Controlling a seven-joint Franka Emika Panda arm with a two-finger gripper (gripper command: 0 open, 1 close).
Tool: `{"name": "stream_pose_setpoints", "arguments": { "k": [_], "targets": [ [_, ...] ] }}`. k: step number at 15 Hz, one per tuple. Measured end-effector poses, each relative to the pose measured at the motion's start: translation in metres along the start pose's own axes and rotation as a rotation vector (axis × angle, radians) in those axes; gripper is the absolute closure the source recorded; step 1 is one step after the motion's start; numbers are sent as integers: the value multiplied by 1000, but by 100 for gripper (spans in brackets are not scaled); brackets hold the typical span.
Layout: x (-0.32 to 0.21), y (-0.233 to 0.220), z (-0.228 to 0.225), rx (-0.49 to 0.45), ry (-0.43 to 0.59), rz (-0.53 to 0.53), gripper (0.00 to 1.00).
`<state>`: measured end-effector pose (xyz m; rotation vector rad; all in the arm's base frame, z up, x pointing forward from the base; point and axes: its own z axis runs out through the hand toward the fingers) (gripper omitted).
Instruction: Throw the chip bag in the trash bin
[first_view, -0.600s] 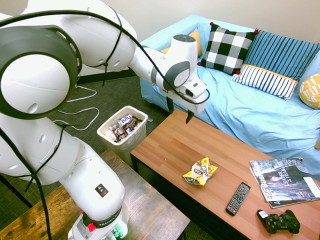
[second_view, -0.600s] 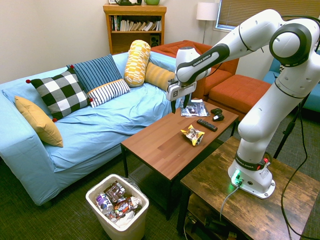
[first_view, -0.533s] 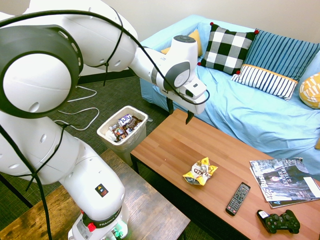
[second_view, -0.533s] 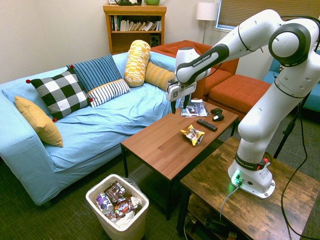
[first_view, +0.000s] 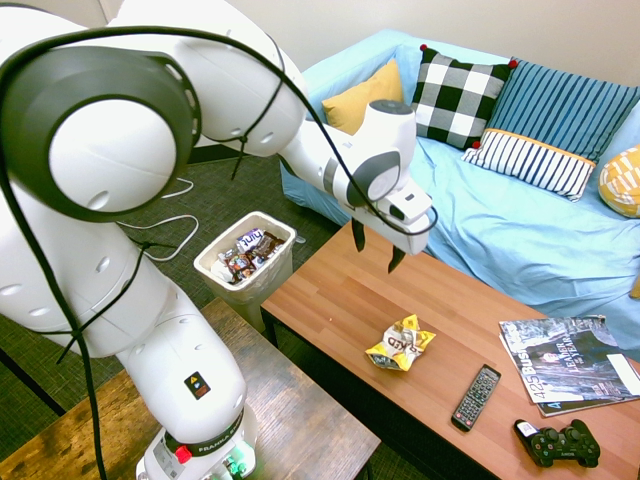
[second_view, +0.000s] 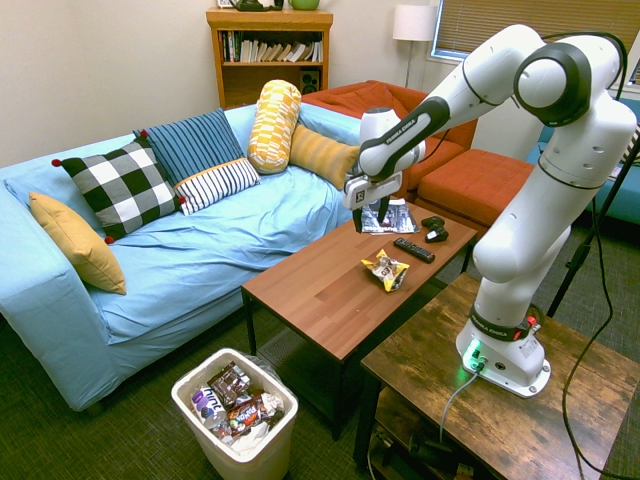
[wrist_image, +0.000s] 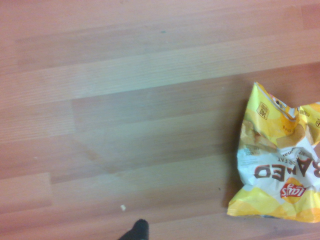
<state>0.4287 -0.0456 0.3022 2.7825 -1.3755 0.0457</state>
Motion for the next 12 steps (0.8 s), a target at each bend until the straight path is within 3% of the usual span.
{"name": "stream_pose_setpoints", "arguments": {
  "k": [7, 12],
  "targets": [
    [45, 32, 100, -77, 1, 165, 0],
    [76, 19, 153, -93, -47, 263, 0]
  ]
}}
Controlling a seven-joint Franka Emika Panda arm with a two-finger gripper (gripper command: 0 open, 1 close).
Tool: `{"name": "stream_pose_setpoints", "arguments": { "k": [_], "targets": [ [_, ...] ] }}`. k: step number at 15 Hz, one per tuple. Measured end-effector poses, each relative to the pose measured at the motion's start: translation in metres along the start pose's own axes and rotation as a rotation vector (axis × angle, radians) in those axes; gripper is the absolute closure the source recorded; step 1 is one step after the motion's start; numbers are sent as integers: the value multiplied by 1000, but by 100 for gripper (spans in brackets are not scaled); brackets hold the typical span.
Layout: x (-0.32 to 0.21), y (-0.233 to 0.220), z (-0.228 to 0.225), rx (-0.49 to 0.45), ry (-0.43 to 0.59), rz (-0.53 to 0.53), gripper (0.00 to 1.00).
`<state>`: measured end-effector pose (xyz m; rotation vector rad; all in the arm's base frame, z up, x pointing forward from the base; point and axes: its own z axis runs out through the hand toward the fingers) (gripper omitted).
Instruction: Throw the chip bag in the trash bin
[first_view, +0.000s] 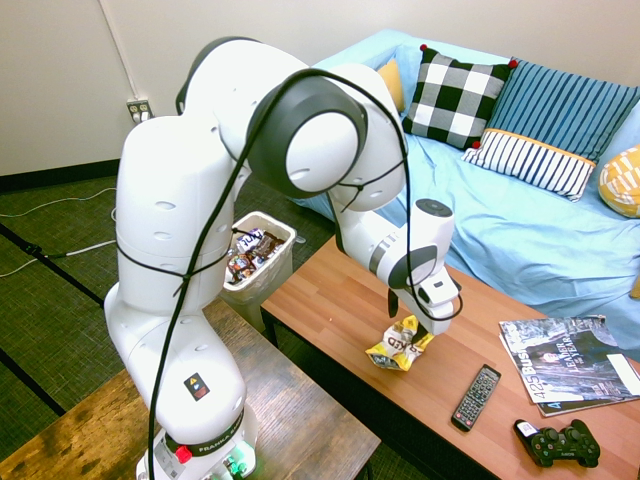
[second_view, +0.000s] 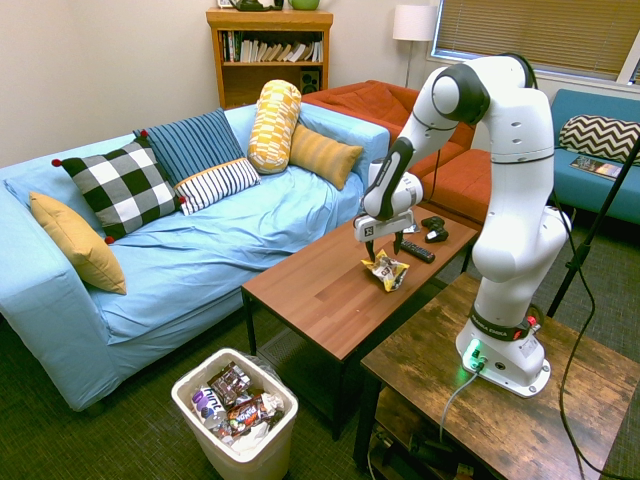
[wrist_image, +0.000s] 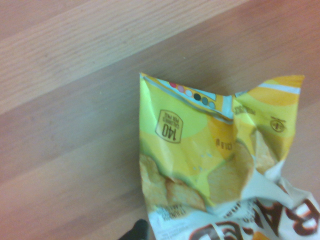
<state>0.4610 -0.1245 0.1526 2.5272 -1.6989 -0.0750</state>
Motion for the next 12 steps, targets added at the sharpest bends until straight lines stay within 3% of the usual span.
{"name": "stream_pose_setpoints", "arguments": {
  "k": [4, 5, 12],
  "targets": [
    [16, -13, 31, -20, -22, 34, 0],
    [18, -15, 37, -22, -27, 34, 100],
    [15, -28, 49, -13, -56, 32, 100]
  ]
}}
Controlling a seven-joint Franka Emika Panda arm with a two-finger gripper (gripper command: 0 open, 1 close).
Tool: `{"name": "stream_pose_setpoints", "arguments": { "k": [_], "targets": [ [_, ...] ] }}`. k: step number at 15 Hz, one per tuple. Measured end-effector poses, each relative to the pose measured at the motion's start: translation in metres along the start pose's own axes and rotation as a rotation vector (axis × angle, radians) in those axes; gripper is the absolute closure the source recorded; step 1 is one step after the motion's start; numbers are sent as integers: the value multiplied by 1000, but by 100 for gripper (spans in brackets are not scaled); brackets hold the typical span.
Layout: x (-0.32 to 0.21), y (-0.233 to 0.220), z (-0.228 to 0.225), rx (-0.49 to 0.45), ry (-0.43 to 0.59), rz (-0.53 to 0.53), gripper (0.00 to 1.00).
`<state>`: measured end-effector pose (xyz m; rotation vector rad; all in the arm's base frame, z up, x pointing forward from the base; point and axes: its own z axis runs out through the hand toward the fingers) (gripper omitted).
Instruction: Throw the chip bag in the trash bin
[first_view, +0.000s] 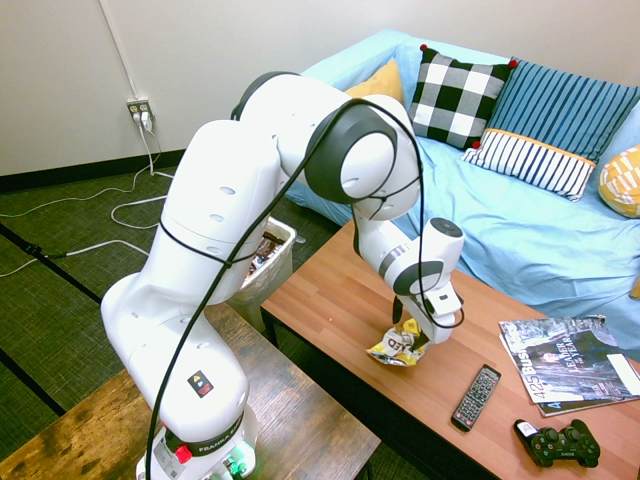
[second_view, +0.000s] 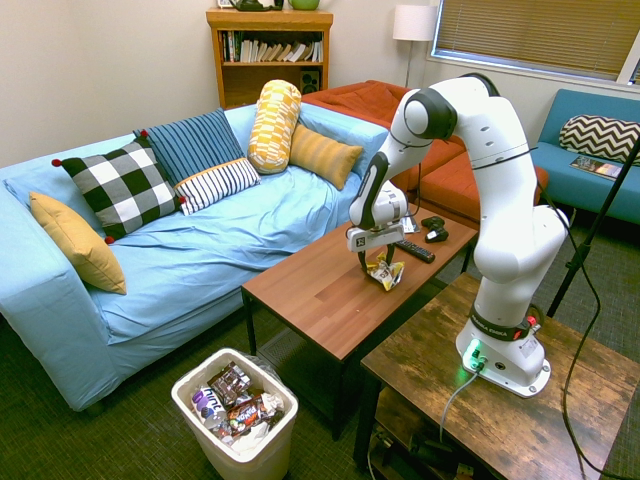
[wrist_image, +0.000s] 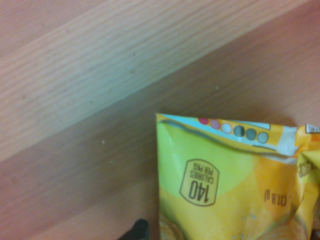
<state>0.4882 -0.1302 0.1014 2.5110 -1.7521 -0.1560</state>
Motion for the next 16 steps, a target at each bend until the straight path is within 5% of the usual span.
{"name": "stream_pose_setpoints", "arguments": {
  "k": [16],
  "targets": [
    [3, -2, 9, 28, -42, 2, 100]
  ]
}}
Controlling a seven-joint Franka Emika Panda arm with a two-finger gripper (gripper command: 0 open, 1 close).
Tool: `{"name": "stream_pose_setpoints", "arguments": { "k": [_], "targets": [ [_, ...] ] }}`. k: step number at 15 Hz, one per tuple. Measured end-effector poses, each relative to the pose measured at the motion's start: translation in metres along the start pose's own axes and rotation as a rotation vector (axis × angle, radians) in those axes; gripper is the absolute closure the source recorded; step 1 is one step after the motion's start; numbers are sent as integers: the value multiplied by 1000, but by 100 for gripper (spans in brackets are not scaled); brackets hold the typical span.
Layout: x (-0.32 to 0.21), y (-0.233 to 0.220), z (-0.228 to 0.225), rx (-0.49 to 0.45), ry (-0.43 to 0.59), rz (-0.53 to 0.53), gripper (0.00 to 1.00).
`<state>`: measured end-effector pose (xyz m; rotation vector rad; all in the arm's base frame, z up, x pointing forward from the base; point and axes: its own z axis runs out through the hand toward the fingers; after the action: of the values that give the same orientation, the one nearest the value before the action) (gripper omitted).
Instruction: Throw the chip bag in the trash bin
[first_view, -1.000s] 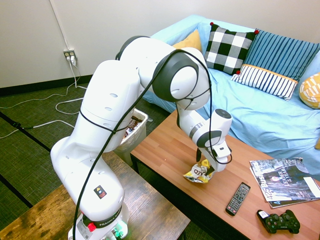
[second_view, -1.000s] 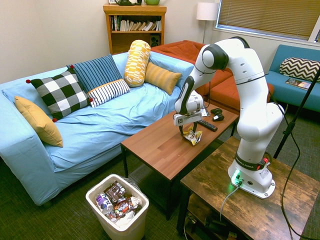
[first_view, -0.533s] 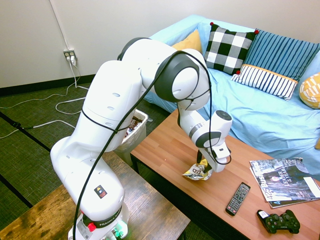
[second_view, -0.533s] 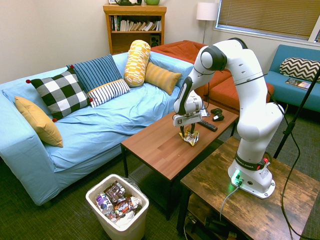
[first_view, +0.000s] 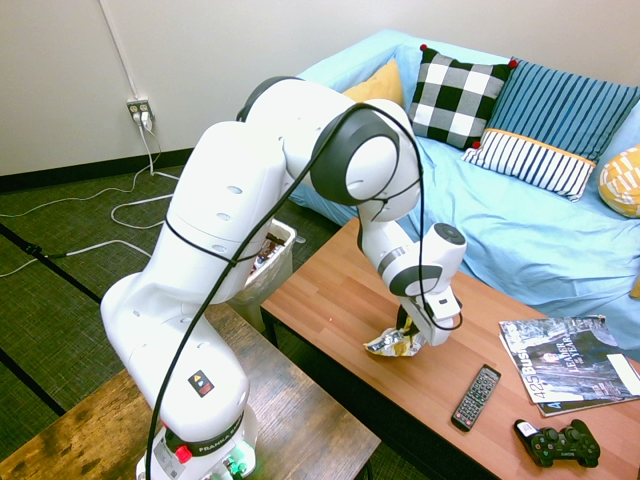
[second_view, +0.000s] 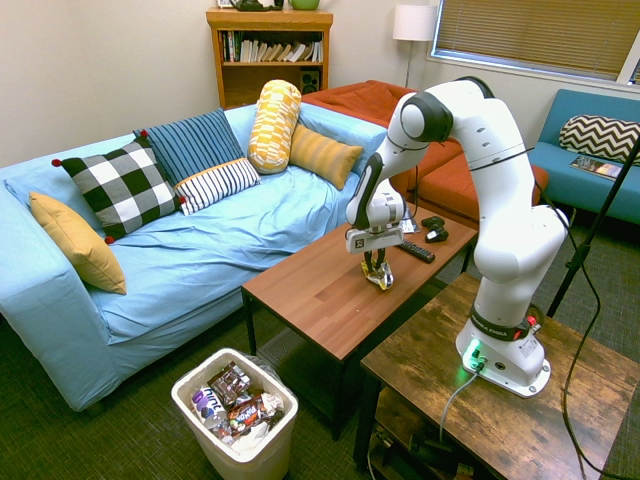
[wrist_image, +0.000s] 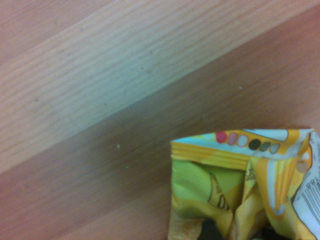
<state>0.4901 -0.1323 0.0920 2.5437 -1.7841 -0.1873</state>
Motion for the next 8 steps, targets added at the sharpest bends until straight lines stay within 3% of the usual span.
{"name": "stream_pose_setpoints", "arguments": {
  "k": [8],
  "targets": [
    [-8, -3, -47, 65, -10, -28, 100]
  ]
}}
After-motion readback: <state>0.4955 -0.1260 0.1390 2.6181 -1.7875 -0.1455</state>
